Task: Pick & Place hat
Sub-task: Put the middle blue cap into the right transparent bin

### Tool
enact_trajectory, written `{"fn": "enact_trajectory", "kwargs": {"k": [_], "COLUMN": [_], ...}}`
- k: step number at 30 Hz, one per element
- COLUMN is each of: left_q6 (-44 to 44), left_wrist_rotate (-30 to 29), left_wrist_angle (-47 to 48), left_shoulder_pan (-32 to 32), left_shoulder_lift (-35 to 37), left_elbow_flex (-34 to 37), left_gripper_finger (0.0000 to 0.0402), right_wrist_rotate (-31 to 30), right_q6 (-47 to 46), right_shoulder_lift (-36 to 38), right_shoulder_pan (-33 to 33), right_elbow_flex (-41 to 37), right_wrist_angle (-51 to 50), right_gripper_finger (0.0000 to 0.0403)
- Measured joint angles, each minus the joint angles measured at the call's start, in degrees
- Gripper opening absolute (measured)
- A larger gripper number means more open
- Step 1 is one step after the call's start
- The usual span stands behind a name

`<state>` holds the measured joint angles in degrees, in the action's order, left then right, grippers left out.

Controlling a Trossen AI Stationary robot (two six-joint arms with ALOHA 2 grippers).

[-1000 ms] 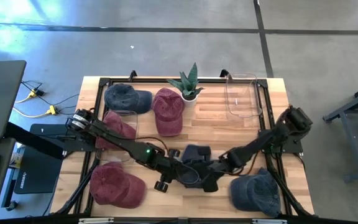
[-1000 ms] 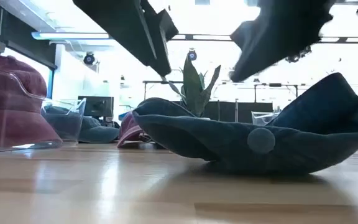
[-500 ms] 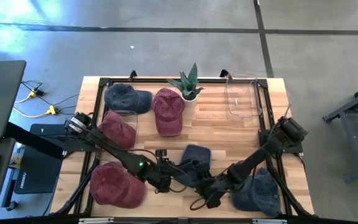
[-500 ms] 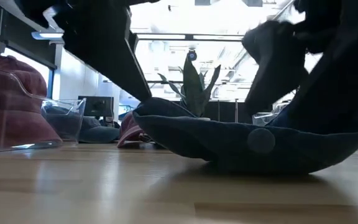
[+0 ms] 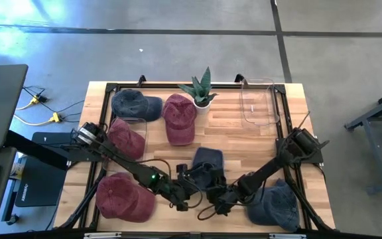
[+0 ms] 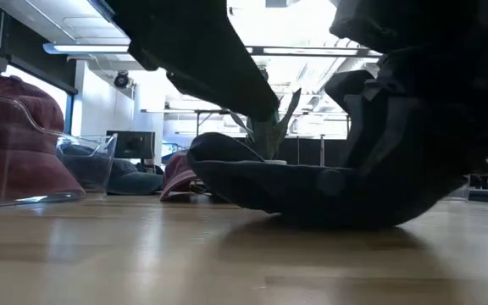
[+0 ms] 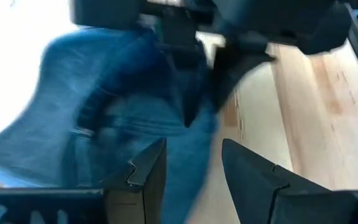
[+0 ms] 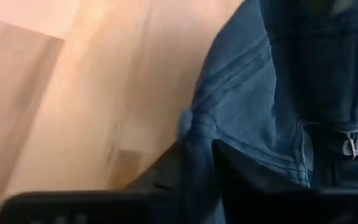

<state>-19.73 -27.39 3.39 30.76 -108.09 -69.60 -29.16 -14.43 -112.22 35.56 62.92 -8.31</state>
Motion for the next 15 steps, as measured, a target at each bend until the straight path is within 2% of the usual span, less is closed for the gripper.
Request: {"fn": "enact_trajectory", "kwargs": {"k": [2,4,7,11,15], "left_q6": [0.03,0.00,-0.04,-0.10,1.55], "left_wrist_rotate": [0.31,0.06,-0.51,-0.37,6.08], "left_wrist_angle": [-1.71,-1.15,-0.27,-0.56,-8.09], "left_shoulder_pan": [0.00,-0.02,-0.01,0.00,0.00], "left_shoulder_lift": [-0.70,-0.83,-0.94,-0.94,-0.91], "left_elbow_flex": [-0.05,-0.12,-0.10,-0.10,-0.05], "left_gripper_finger": [0.0150,0.0149,0.0150,0.0149,0.0149], "right_wrist_rotate": [-0.01,-1.12,-5.02,-8.86,-12.35], "right_q6": [0.36,0.05,-3.35,-7.87,-9.03], "right_shoulder_lift": [0.00,0.19,2.41,7.65,14.06], "right_shoulder_pan": [-0.30,-0.32,0.19,1.24,2.79], "right_elbow_flex": [0.00,0.00,0.00,0.00,0.00], "right_wrist_angle": [-0.49,-1.70,-5.98,-14.46,-19.83], "right_gripper_finger": [0.0026,0.0009,0.0017,0.0005,0.0008]}}
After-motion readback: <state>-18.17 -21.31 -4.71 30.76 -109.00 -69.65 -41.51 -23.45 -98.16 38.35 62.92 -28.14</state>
